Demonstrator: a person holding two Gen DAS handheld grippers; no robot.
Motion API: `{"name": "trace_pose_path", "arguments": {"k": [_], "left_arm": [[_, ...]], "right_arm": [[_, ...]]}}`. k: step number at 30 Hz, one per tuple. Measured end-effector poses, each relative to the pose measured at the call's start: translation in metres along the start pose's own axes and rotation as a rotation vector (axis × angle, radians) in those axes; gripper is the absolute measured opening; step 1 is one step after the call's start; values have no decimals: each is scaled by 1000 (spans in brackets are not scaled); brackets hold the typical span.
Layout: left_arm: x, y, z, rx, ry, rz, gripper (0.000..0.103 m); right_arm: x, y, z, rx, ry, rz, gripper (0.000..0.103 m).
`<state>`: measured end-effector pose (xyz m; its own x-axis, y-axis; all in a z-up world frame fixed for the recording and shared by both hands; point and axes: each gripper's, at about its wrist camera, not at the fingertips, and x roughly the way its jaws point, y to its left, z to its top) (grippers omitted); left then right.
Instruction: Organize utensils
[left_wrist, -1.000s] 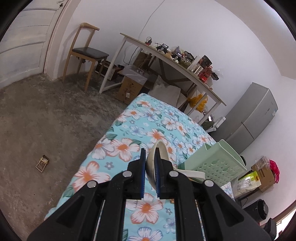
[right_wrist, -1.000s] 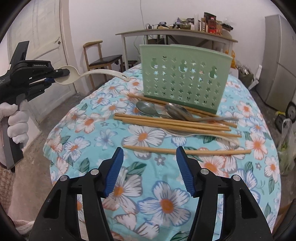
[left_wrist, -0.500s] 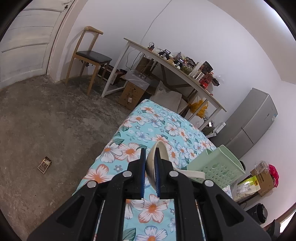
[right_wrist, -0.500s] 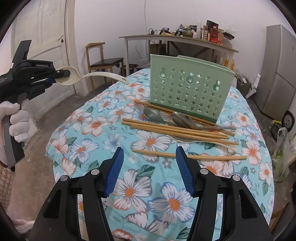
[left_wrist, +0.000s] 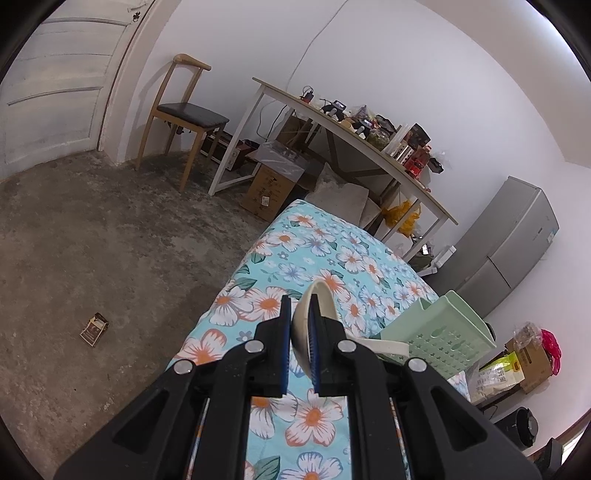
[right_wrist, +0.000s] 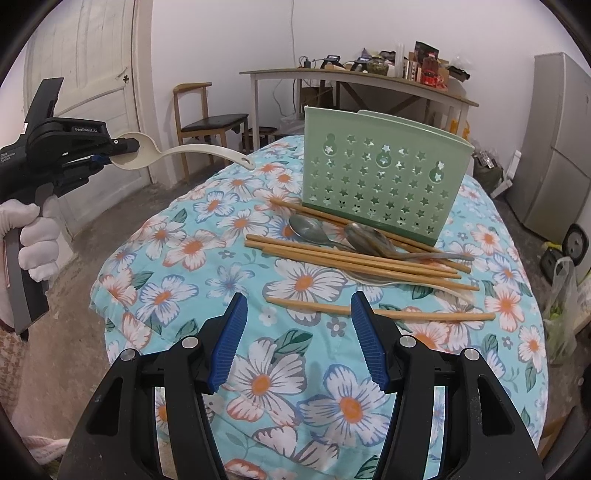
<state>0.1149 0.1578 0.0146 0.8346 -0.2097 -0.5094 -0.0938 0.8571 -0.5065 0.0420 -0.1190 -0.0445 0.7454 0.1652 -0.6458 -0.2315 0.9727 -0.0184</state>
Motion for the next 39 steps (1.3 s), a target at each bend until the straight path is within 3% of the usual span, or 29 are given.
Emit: {"name": "trace_pose_path", "arguments": {"k": [9, 17, 23, 29, 39], "left_arm": [[-3, 1, 1, 2, -44, 14, 8], [-1, 9, 0, -5, -49, 14, 8], [10, 19, 0, -22, -29, 11, 8], [20, 25, -1, -25, -4, 18, 8], [27, 28, -1, -20, 4, 29, 8]], "right_arm": [[6, -11, 5, -28, -52, -67, 50], [37, 9, 48, -167, -100, -87, 43], [101, 42, 72, -287, 21, -145, 34], [147, 64, 73, -392, 109, -215, 27], [162, 61, 66, -427, 175, -313, 24]]}}
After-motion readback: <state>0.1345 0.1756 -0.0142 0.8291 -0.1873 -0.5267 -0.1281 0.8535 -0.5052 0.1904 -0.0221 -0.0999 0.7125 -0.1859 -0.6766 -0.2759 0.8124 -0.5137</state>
